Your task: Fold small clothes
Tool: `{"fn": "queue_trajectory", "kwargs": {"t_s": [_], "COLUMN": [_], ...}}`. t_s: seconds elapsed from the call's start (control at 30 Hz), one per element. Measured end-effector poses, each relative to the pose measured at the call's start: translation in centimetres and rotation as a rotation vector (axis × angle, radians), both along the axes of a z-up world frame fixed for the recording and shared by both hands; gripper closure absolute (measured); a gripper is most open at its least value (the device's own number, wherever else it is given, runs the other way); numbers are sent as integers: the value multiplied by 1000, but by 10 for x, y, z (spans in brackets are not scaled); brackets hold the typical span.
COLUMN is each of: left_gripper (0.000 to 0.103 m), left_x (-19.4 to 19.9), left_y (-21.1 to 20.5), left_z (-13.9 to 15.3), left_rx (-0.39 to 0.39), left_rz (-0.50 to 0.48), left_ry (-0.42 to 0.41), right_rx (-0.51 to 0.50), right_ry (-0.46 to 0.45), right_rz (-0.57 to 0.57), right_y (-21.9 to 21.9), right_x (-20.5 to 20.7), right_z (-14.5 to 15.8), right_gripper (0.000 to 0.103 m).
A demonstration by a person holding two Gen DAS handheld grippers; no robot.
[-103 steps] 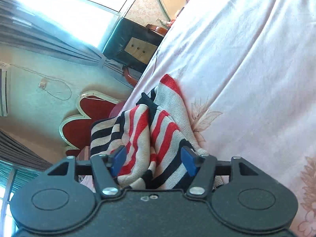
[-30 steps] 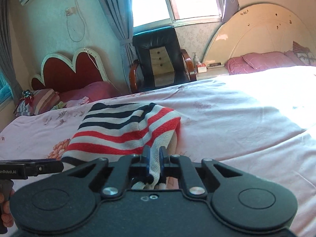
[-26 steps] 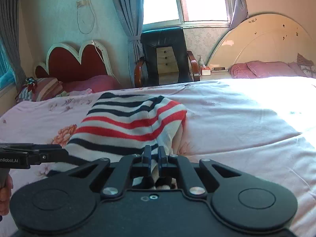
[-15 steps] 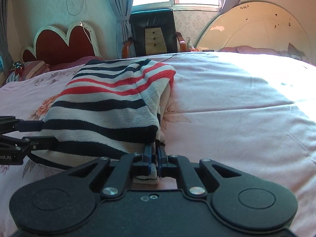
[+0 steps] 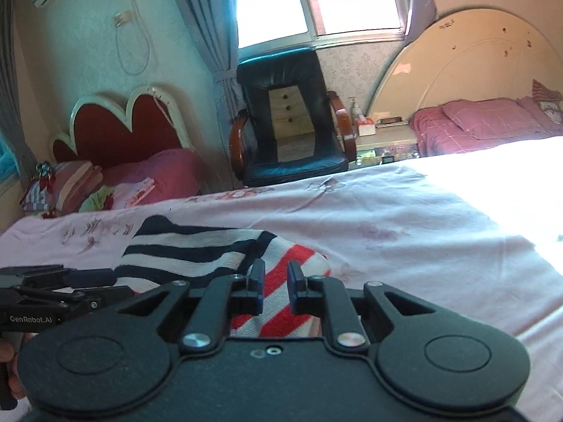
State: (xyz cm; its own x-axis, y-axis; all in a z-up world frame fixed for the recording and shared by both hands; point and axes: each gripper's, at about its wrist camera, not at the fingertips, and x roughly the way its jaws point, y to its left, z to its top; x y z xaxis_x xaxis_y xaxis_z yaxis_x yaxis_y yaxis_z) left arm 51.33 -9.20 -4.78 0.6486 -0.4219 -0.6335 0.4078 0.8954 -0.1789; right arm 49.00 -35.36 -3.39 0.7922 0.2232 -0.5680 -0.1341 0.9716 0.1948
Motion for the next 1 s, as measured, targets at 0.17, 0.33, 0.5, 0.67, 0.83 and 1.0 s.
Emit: {"fn": "queue_trajectory", "kwargs": {"t_s": [0.17, 0.33, 0.5, 0.67, 0.83, 1.0], "left_gripper": [41, 41, 25, 22, 21, 21], "left_x": [5, -4, -13, -17, -17, -16], "left_y": [-10, -9, -15, -17, -19, -21], "left_z": [-12, -6, -1, -1, -1, 1], "left_rx": [64, 79, 127, 150, 164, 179], "left_rz": [-5, -19, -6, -1, 2, 13], "left_ry": [43, -4, -48, -58, -53, -47], "right_rx": [-169, -126, -112, -142, -228, -230], "right_ry": [63, 67, 15, 7, 54, 56], "right_rz": [47, 21, 27, 72, 98, 94], "right_y": [21, 16, 13, 24, 37, 37], "right_x": [23, 16, -6, -22, -21, -22], "right_z": [-44, -34, -18, -13, -28, -29], "right_gripper": [96, 91, 82, 82, 74, 73]}}
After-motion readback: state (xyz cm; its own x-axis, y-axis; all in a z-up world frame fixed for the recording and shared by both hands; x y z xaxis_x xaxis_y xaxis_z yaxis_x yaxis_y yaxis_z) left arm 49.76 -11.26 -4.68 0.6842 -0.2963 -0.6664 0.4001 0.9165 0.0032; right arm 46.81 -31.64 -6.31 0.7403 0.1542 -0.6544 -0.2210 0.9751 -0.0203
